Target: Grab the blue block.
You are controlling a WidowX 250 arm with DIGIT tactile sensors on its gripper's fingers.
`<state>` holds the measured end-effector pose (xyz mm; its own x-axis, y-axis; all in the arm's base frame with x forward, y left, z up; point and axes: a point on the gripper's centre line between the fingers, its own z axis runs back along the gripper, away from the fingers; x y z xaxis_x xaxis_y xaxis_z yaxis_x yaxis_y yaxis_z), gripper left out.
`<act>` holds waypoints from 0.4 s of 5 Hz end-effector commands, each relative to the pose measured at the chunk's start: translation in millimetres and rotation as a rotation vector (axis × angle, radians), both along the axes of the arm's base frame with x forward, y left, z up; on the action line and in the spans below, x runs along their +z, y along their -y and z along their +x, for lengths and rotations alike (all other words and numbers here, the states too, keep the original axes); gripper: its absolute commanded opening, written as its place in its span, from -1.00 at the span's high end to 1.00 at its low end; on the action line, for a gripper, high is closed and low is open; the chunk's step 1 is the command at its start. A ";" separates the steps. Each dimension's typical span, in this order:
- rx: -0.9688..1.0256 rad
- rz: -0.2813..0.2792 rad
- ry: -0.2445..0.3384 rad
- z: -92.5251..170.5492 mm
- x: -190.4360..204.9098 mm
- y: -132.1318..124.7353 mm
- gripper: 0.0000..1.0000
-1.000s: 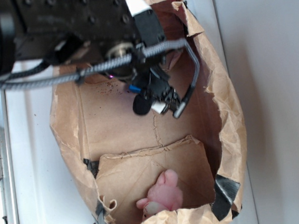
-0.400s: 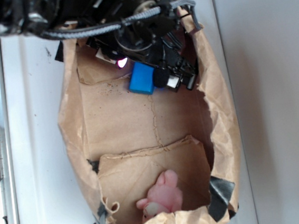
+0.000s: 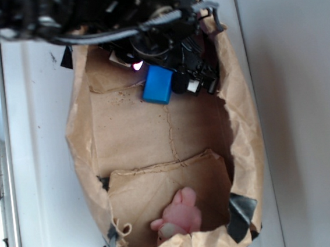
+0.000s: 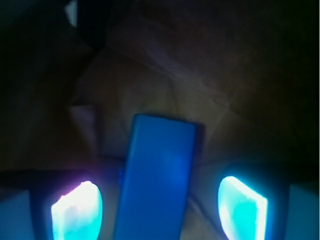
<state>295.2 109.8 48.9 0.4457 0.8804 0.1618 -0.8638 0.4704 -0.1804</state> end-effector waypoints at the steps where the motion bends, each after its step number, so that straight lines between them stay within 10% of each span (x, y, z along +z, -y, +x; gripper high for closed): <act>1: 0.006 -0.001 0.058 7.4 5.9 -1.0 -1.00; 2: -0.010 0.013 0.045 10.9 -6.6 5.6 -1.00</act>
<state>307.7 94.9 30.4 0.4671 0.8689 0.1637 -0.8494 0.4924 -0.1902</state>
